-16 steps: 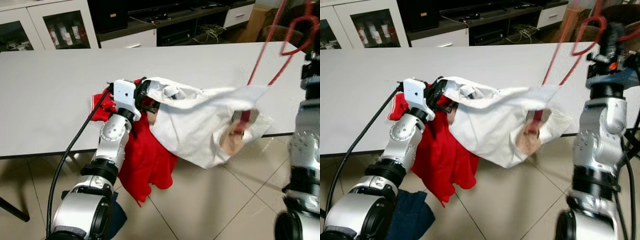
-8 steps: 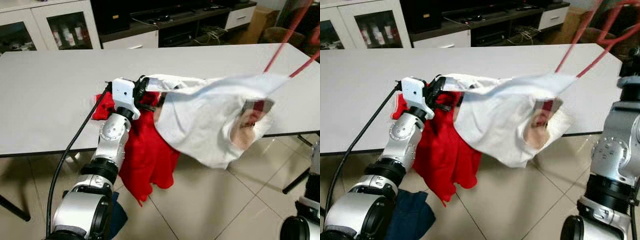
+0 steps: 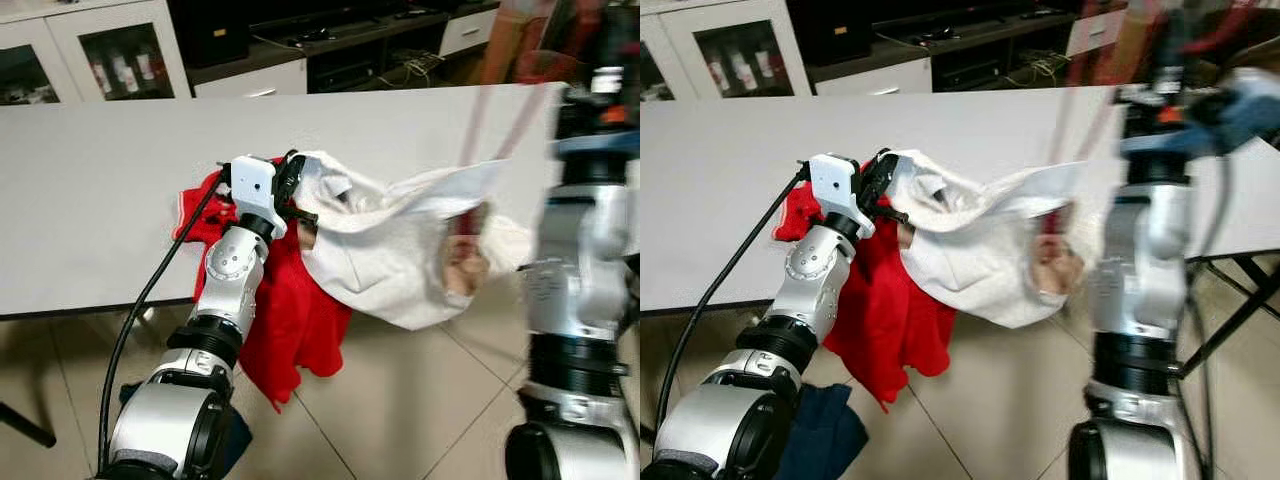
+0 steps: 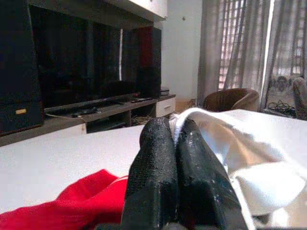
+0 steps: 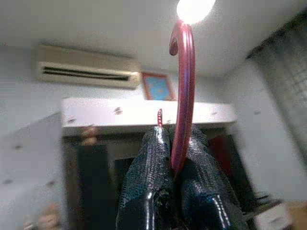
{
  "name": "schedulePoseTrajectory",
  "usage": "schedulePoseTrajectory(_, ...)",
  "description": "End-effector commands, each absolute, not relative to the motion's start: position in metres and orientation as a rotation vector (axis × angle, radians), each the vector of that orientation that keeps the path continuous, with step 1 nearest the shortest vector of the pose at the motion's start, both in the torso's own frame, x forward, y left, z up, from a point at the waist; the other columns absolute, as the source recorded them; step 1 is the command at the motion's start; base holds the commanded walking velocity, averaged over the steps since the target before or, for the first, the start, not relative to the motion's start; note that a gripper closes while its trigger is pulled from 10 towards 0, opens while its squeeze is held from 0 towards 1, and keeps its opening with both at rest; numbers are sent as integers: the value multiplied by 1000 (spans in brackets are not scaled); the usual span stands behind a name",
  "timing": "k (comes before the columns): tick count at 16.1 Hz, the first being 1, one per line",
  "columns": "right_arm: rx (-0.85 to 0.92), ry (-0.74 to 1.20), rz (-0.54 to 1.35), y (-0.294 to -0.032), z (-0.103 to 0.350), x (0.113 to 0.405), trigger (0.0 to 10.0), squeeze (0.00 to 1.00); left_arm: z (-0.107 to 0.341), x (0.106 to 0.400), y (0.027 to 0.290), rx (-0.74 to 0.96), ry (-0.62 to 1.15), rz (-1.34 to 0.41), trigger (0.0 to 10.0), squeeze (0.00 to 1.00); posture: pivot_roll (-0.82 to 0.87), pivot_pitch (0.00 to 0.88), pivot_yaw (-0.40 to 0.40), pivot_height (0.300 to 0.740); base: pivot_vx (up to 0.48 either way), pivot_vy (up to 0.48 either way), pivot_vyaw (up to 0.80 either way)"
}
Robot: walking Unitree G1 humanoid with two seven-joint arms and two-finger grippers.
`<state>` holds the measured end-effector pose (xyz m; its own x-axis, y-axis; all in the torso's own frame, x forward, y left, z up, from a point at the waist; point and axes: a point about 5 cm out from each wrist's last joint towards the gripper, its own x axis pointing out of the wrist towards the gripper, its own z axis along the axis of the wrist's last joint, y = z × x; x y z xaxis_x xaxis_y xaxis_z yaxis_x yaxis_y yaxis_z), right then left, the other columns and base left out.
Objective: Hang hanger
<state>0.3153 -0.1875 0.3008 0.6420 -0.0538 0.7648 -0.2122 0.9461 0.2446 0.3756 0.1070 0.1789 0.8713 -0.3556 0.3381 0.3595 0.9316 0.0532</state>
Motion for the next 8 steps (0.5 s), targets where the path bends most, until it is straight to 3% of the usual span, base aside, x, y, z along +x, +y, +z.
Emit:
schedulePoseTrajectory(1,373,-902,113,-184,309,317,0,0,178,373,106,-12,-364,-383,0,0,-6,26,5,740,0,0,0)
schedulePoseTrajectory(3,443,-910,81,-182,313,324,0,0,174,371,104,-15,-354,-389,0,0,-8,26,6,740,0,0,0)
schedulePoseTrajectory(5,343,-882,7,-176,307,336,0,0,172,370,98,-20,-351,-407,0,0,-8,27,4,740,0,0,0)
schedulePoseTrajectory(8,147,-816,43,-152,281,337,0,0,176,369,93,-30,-368,-421,0,0,-1,26,-1,740,0,0,0)
